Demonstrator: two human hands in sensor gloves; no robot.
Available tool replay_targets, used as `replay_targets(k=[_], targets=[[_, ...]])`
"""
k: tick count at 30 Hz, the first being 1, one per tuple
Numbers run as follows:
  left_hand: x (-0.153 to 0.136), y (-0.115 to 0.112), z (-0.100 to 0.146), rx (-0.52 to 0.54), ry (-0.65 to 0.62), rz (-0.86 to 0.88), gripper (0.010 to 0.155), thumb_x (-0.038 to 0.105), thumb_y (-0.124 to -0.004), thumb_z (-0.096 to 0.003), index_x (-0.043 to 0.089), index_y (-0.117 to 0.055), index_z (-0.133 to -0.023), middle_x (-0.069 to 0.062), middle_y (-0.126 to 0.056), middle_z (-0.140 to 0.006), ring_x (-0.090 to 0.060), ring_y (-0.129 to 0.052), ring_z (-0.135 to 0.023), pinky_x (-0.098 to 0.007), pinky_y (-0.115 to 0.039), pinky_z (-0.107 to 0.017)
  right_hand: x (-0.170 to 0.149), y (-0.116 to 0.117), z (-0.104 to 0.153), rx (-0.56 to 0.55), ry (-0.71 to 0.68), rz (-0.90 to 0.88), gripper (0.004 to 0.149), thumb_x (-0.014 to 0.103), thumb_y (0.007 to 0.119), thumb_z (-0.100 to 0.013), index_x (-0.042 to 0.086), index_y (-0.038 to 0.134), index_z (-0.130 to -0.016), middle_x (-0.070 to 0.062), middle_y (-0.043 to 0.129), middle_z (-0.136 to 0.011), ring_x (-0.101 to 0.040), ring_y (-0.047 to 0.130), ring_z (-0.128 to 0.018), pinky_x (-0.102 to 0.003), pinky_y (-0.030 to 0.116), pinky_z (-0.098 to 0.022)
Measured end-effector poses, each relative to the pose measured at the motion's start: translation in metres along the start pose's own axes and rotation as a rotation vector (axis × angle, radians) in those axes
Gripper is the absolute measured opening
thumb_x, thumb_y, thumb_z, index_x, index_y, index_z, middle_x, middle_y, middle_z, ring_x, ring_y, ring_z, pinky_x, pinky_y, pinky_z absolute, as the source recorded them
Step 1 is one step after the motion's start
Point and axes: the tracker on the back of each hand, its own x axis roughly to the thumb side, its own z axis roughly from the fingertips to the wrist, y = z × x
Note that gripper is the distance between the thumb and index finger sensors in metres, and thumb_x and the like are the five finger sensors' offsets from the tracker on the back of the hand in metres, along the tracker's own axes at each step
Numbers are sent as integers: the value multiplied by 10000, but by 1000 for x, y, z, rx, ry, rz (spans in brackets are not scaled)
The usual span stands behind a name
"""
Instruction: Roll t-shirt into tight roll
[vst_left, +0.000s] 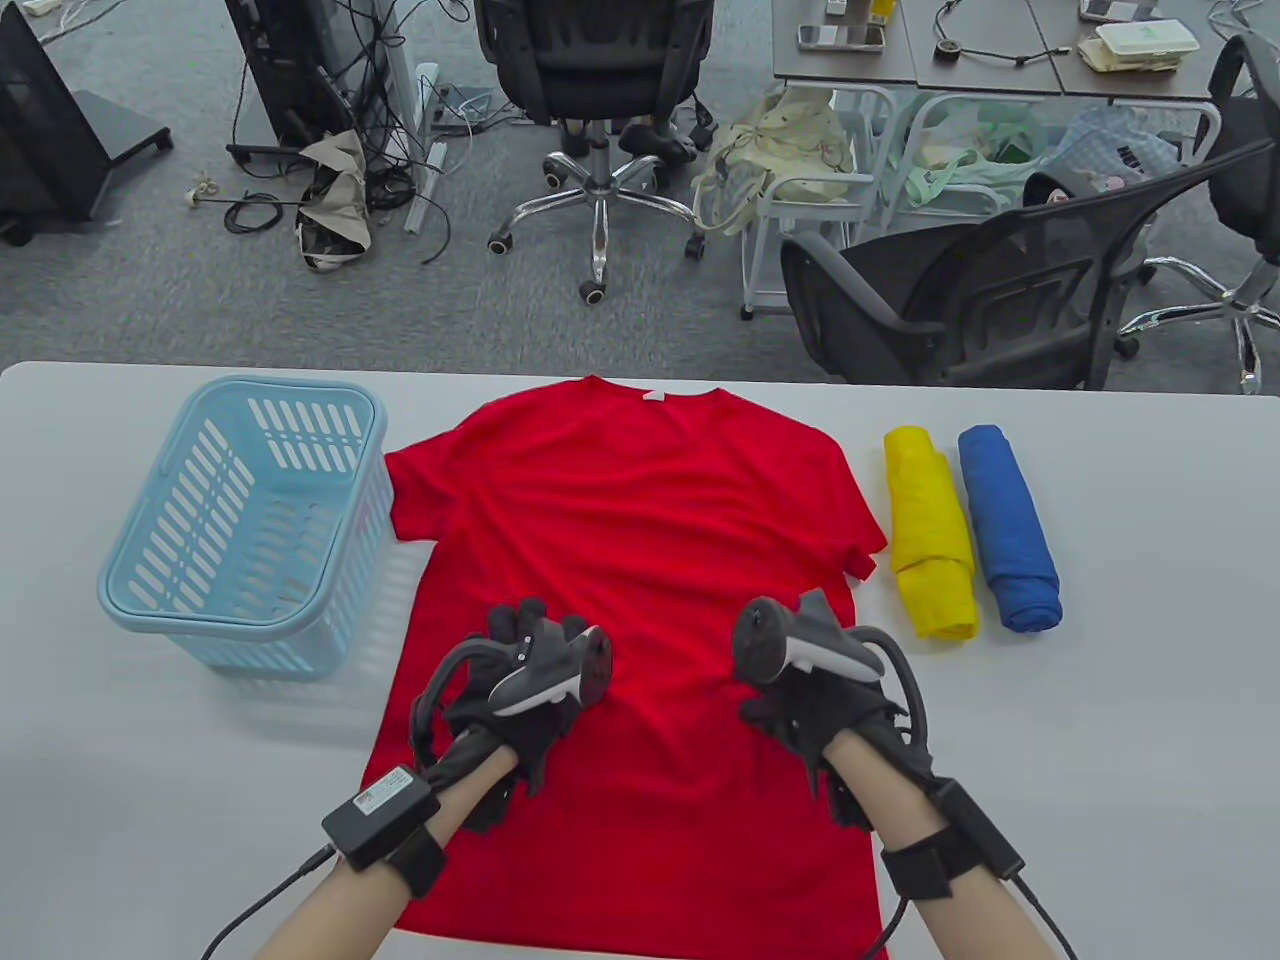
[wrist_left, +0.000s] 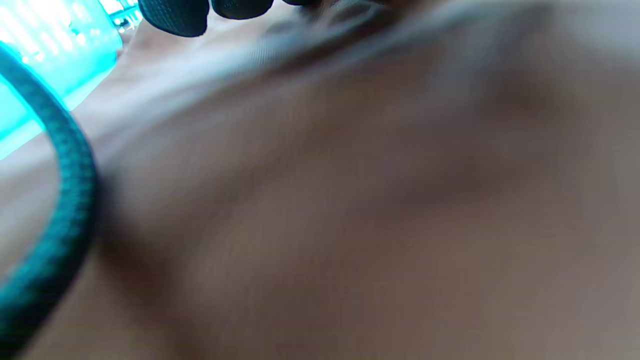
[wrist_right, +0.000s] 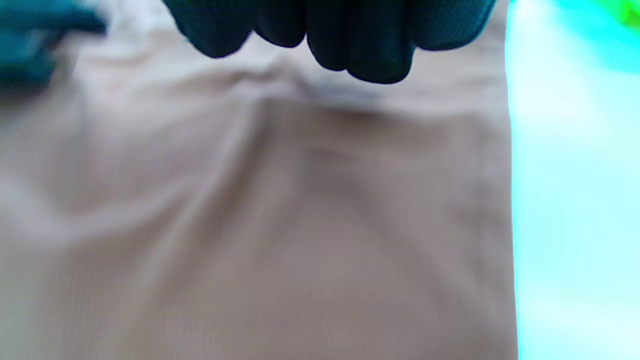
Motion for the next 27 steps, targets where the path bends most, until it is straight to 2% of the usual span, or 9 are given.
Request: replay_targets(k=[2, 5, 8, 12, 17, 19, 22, 25, 27], targets=[[-6, -12, 7, -43, -27, 12, 736, 614, -256, -520, 292, -21, -1139, -236, -105, -1233, -537, -312, -1118, -660, -482, -778, -14, -24, -15, -73, 75, -60, 565, 335, 667, -636, 184, 511, -1157, -163, 581, -1172, -402, 699, -1034, -537, 602, -705], [-18, -17, 16, -83, -47, 40, 750, 629, -310, -527, 298, -35, -1141, -232, -106, -1234, -536, -306, -1119, -672, -474, -779, -28, -44, -42, -107, 156, -109, 589, 304, 622, -652, 164, 409, -1183, -185, 420, -1216, -445, 526, -1103, -564, 508, -743], [-24, -23, 17, -96, -69, 41, 756, 635, -282, -522, 298, 27, -1125, -228, -32, -1220, -540, -230, -1115, -683, -418, -785, -32, -48, -69, -32, 168, -125, 607, 306, 599, -657, 163, 354, -1194, -185, 351, -1230, -459, 427, -1133, -573, 466, -758], [-23, -26, 17, -95, -67, 9, 753, 631, -226, -513, 284, 68, -1114, -237, -4, -1211, -544, -212, -1111, -682, -404, -785, -37, -47, -106, 66, 233, -121, 638, 360, 563, -661, 135, 312, -1203, -216, 333, -1225, -462, 405, -1136, -569, 466, -758], [-22, -26, 19, -83, -70, -1, 752, 626, -216, -512, 276, 59, -1118, -247, -17, -1213, -547, -225, -1111, -677, -406, -788, -46, -48, -133, 86, 326, -192, 684, 398, 470, -676, 118, 132, -1202, -218, 92, -1214, -465, 144, -1133, -582, 321, -782], [-23, -25, 21, -71, -83, 12, 754, 622, -223, -511, 272, 39, -1125, -245, -35, -1217, -538, -232, -1113, -673, -407, -789, -46, -46, -135, 85, 316, -210, 693, 395, 449, -678, 118, 71, -1189, -213, 18, -1197, -466, 72, -1118, -583, 273, -783], [-28, -19, 28, -9, -100, 69, 765, 619, -244, -513, 261, -1, -1145, -237, -65, -1231, -532, -239, -1122, -684, -404, -784, -31, -44, -120, 24, 245, -137, 726, 427, 471, -676, 111, 65, -1187, -219, -4, -1188, -480, 53, -1105, -589, 262, -775], [-36, -16, 28, 8, -76, 82, 764, 618, -283, -525, 257, -80, -1167, -230, -135, -1247, -525, -290, -1128, -679, -434, -782, -8, -36, -96, -24, 207, 16, 777, 501, 536, -654, 89, 175, -1205, -253, 121, -1205, -528, 194, -1108, -601, 355, -758], [-42, -18, 26, -2, -52, 85, 761, 613, -287, -525, 252, -99, -1169, -230, -157, -1247, -524, -308, -1125, -672, -445, -781, 9, -23, -82, 23, 161, 112, 805, 556, 540, -637, 68, 252, -1210, -284, 240, -1205, -547, 333, -1102, -601, 448, -741]])
